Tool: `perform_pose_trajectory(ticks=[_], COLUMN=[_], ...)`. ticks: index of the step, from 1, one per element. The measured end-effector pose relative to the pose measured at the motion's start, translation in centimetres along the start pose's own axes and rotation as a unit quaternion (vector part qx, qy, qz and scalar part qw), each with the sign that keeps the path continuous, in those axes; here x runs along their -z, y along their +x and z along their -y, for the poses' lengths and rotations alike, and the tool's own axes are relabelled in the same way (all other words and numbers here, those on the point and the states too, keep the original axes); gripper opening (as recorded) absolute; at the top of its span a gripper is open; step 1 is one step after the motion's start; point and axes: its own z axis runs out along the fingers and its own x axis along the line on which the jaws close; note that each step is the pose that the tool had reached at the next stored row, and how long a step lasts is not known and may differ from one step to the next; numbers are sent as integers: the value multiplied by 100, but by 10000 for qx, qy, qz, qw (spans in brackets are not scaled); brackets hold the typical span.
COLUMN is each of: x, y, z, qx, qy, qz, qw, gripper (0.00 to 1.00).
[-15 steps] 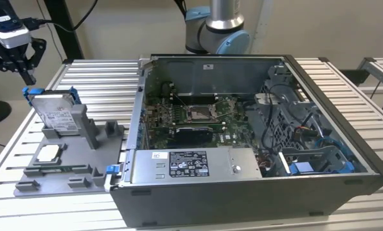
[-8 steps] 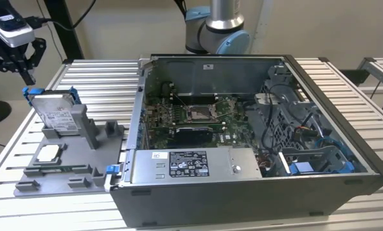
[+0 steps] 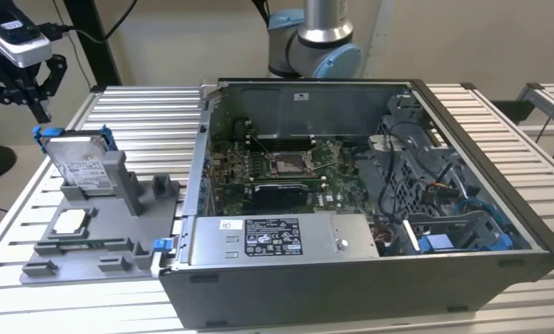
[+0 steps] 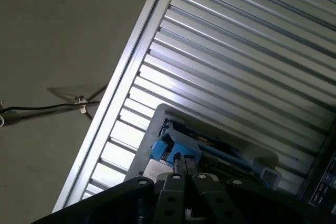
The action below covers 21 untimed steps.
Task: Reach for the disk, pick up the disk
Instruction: 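Pick up the disk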
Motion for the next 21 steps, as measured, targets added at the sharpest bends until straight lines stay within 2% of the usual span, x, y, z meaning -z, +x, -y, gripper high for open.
perform_pose_trajectory(ticks=[10, 21], x=[0, 0], y=[0, 0], z=[0, 0], qx=[27, 288], qy=[0, 0], qz=[-1, -10], qw=[10000, 9996], gripper=[0, 0])
